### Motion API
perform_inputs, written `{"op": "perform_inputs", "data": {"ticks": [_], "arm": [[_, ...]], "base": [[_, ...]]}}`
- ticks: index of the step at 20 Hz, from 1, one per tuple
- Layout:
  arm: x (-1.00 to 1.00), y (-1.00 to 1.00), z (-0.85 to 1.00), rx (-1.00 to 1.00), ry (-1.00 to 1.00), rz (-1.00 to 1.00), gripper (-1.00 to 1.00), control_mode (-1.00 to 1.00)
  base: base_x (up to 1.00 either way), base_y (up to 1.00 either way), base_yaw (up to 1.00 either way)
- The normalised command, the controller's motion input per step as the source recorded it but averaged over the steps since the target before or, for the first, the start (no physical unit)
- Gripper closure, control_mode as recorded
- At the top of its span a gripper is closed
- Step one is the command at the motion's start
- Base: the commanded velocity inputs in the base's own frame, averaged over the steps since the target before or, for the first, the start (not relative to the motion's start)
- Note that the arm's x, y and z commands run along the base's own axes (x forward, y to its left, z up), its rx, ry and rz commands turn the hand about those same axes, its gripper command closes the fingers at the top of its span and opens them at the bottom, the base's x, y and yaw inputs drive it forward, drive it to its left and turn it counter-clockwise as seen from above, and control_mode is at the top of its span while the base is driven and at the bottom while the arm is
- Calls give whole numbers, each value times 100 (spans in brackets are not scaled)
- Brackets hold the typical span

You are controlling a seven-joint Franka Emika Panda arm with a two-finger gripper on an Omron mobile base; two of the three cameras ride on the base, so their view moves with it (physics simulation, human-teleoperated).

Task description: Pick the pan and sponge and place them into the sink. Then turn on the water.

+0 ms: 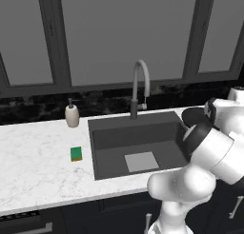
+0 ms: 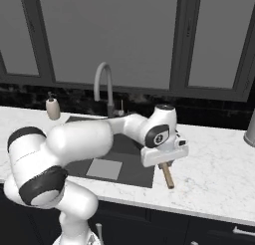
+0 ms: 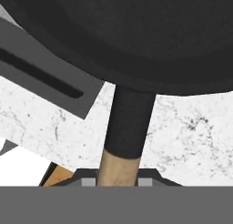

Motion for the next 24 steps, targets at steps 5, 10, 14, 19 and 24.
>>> {"op": "perform_inputs", "data": {"ticks": [5, 10, 14, 19, 24], "arm": [[1, 88, 0, -1, -2, 23, 100, -100], [29, 56, 0, 0, 0, 29, 100, -100], [51, 39, 0, 5, 7, 34, 100, -100], [39, 37, 0, 0, 14, 31, 100, -100], [33, 18, -3, 0, 13, 20, 100, -100]], "base": [[0, 0, 0], [0, 0, 0], [0, 0, 0], [0, 0, 0], [0, 0, 0]]}}
